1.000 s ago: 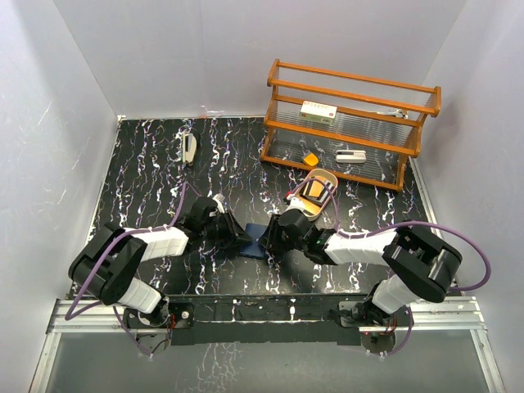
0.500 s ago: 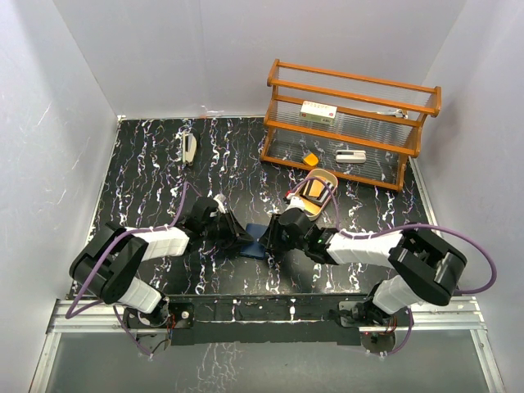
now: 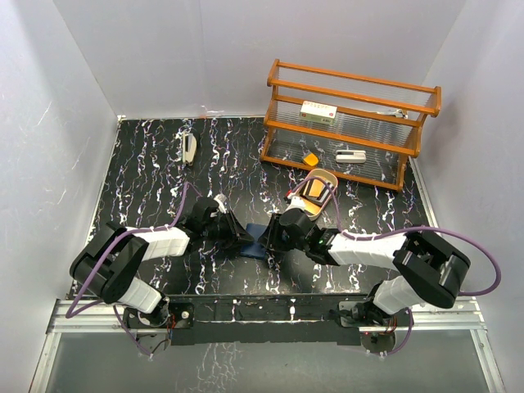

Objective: Put the credit cards into the card holder
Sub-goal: Close the card holder at the center of the board.

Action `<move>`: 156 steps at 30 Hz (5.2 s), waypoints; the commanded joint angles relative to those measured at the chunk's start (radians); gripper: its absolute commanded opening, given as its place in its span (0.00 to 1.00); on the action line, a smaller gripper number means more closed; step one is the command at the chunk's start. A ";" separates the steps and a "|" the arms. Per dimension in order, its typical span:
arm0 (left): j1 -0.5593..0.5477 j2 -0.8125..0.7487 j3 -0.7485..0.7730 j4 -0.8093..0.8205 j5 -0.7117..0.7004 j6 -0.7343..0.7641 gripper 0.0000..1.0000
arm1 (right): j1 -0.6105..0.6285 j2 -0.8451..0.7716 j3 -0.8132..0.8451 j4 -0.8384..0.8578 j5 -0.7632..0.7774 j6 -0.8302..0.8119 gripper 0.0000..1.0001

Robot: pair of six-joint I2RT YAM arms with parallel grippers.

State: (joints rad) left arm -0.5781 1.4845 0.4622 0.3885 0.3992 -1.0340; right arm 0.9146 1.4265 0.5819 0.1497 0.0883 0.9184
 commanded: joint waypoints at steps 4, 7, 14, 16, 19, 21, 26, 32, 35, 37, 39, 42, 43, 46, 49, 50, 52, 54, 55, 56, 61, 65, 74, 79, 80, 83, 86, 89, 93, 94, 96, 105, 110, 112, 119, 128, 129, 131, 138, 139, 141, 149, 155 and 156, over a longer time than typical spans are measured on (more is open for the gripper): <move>-0.020 0.037 -0.016 -0.085 -0.028 0.011 0.20 | 0.004 0.019 0.017 0.061 0.021 0.005 0.28; -0.020 0.040 -0.016 -0.083 -0.026 0.009 0.20 | 0.004 0.035 0.019 0.076 0.022 0.008 0.25; -0.022 0.044 -0.019 -0.074 -0.024 0.007 0.20 | 0.004 0.068 0.028 0.094 0.020 0.007 0.23; -0.022 0.047 -0.019 -0.070 -0.022 0.007 0.20 | 0.004 0.073 0.029 0.103 0.018 0.007 0.23; -0.022 0.049 -0.020 -0.068 -0.020 0.005 0.20 | 0.004 0.079 0.029 0.109 0.026 0.007 0.23; -0.023 0.048 -0.022 -0.068 -0.020 0.005 0.20 | 0.003 0.083 0.032 0.110 0.040 0.002 0.22; -0.024 0.046 -0.024 -0.061 -0.016 0.000 0.20 | 0.004 0.100 0.049 0.107 0.069 -0.016 0.21; -0.024 0.047 -0.026 -0.058 -0.016 -0.001 0.20 | 0.004 0.121 0.070 0.088 0.097 -0.029 0.18; -0.023 0.051 -0.031 -0.050 -0.014 -0.003 0.20 | 0.004 0.126 0.078 0.074 0.107 -0.039 0.18; -0.024 0.053 -0.033 -0.047 -0.013 -0.004 0.20 | 0.004 0.131 0.080 0.061 0.110 -0.041 0.17; -0.024 0.053 -0.033 -0.046 -0.013 -0.004 0.20 | 0.004 0.135 0.082 0.046 0.109 -0.041 0.16; -0.024 0.051 -0.033 -0.046 -0.013 -0.004 0.20 | 0.004 0.141 0.086 0.012 0.108 -0.049 0.13; -0.023 0.050 -0.033 -0.046 -0.014 -0.004 0.20 | 0.004 0.142 0.085 0.004 0.108 -0.051 0.11; -0.024 0.053 -0.033 -0.046 -0.016 -0.005 0.20 | 0.003 0.145 0.080 -0.008 0.106 -0.055 0.09; -0.025 0.058 -0.033 -0.045 -0.015 -0.005 0.20 | 0.005 0.151 0.084 -0.025 0.098 -0.060 0.08; -0.024 0.058 -0.033 -0.045 -0.015 -0.005 0.20 | 0.005 0.154 0.090 -0.036 0.098 -0.060 0.07; -0.025 0.056 -0.033 -0.046 -0.016 -0.003 0.20 | 0.006 0.161 0.101 -0.063 0.097 -0.095 0.06; -0.025 0.056 -0.033 -0.048 -0.017 -0.003 0.20 | 0.006 0.165 0.111 -0.087 0.098 -0.111 0.05; -0.025 0.055 -0.033 -0.048 -0.017 -0.003 0.20 | 0.007 0.168 0.116 -0.101 0.098 -0.116 0.05; -0.024 0.057 -0.033 -0.049 -0.018 -0.003 0.20 | 0.007 0.172 0.122 -0.111 0.098 -0.125 0.05; -0.025 0.063 -0.033 -0.045 -0.019 -0.003 0.20 | 0.019 0.215 0.162 -0.170 0.088 -0.171 0.04; -0.025 0.064 -0.035 -0.045 -0.019 -0.003 0.20 | 0.047 0.243 0.195 -0.225 0.105 -0.191 0.01; -0.026 0.065 -0.033 -0.064 -0.032 0.002 0.19 | 0.086 0.212 0.201 -0.272 0.186 -0.195 0.00; -0.025 0.067 -0.032 -0.070 -0.038 0.004 0.19 | 0.086 0.179 0.218 -0.291 0.207 -0.214 0.01; -0.025 0.068 -0.031 -0.071 -0.038 0.005 0.20 | 0.085 0.176 0.217 -0.291 0.209 -0.214 0.01; -0.025 0.069 -0.031 -0.073 -0.039 0.005 0.19 | 0.085 0.169 0.207 -0.279 0.215 -0.220 0.01; -0.025 0.070 -0.033 -0.068 -0.039 0.005 0.19 | 0.086 0.161 0.219 -0.271 0.223 -0.240 0.02; -0.025 0.071 -0.033 -0.069 -0.037 0.007 0.19 | 0.086 0.160 0.266 -0.299 0.252 -0.267 0.04; -0.025 0.072 -0.032 -0.072 -0.036 0.010 0.19 | 0.076 0.155 0.320 -0.335 0.268 -0.292 0.08; -0.025 0.071 -0.030 -0.073 -0.034 0.011 0.19 | 0.074 0.148 0.331 -0.345 0.269 -0.297 0.09; -0.025 0.069 -0.028 -0.079 -0.034 0.014 0.19 | 0.072 0.135 0.347 -0.358 0.276 -0.311 0.11; -0.025 0.065 -0.010 -0.097 -0.036 0.023 0.19 | 0.057 0.074 0.295 -0.356 0.197 -0.282 0.14; -0.025 0.076 -0.005 -0.096 -0.031 0.023 0.19 | 0.056 0.072 0.250 -0.315 0.154 -0.254 0.14; -0.025 0.076 -0.006 -0.090 -0.030 0.021 0.19 | 0.056 0.075 0.239 -0.302 0.145 -0.242 0.14; -0.025 0.083 -0.009 -0.086 -0.030 0.021 0.19 | 0.055 0.090 0.211 -0.244 0.145 -0.227 0.18; -0.025 0.107 0.001 -0.091 -0.025 0.032 0.19 | 0.054 0.105 0.146 -0.108 0.102 -0.234 0.13; -0.025 0.102 0.002 -0.092 -0.026 0.033 0.20 | 0.055 0.102 0.149 -0.123 0.113 -0.230 0.13; -0.025 0.093 0.001 -0.097 -0.033 0.035 0.19 | 0.055 0.100 0.149 -0.142 0.131 -0.228 0.13; -0.025 0.091 -0.001 -0.092 -0.034 0.030 0.19 | 0.054 0.109 0.141 -0.139 0.130 -0.215 0.11; -0.025 0.091 0.001 -0.094 -0.032 0.029 0.20 | 0.055 0.112 0.141 -0.137 0.129 -0.215 0.11; -0.025 0.092 0.002 -0.093 -0.031 0.029 0.20 | 0.055 0.121 0.145 -0.133 0.129 -0.214 0.11; -0.025 0.106 -0.003 -0.071 -0.032 0.025 0.19 | 0.055 0.161 0.189 -0.176 0.143 -0.232 0.09; -0.025 0.099 -0.014 -0.050 -0.031 0.018 0.19 | 0.055 0.208 0.235 -0.300 0.160 -0.246 0.09; -0.025 0.100 -0.012 -0.051 -0.029 0.019 0.20 | 0.055 0.216 0.240 -0.311 0.160 -0.248 0.09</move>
State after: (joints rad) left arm -0.5903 1.5421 0.4824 0.4389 0.4332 -1.0485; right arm 0.9722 1.5768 0.7998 -0.0978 0.2272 0.6807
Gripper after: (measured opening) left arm 0.192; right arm 0.096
